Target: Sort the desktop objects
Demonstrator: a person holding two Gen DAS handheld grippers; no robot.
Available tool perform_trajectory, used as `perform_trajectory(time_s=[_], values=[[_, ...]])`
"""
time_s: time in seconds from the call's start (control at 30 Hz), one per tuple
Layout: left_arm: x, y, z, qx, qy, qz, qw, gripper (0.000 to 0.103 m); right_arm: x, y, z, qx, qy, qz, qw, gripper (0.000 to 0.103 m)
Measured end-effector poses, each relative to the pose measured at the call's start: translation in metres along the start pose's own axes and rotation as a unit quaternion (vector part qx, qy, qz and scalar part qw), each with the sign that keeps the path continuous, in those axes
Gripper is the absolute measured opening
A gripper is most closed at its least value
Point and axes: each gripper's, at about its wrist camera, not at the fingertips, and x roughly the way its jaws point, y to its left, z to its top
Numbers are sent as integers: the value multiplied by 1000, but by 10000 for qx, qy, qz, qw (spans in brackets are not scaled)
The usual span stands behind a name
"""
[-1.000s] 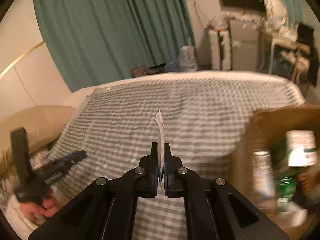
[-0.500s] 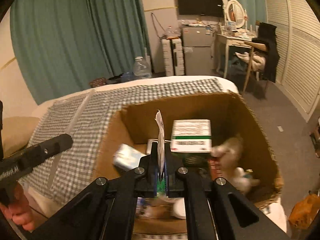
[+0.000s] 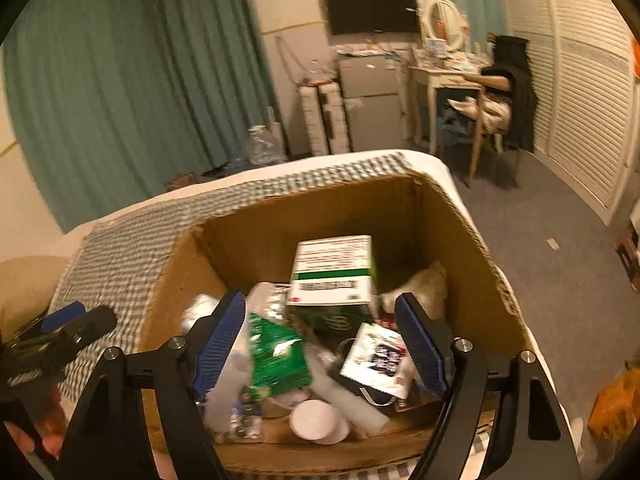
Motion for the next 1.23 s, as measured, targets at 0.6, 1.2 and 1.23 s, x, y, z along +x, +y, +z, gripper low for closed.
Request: perform_trajectory(time_s=[0.6,1.2,1.23], values=[[-7,23,-19,-24,-57,654,9978,103,6,34,-17,-339,73,12,9994,102],[-10,36,-24,-108,-121,875,9960,103,18,45,-25,-514,238,-194,9982,103],[-11,35,-24,-73,-161,902,9958,103,18,44,-26,-479,239,-168,9984,103]])
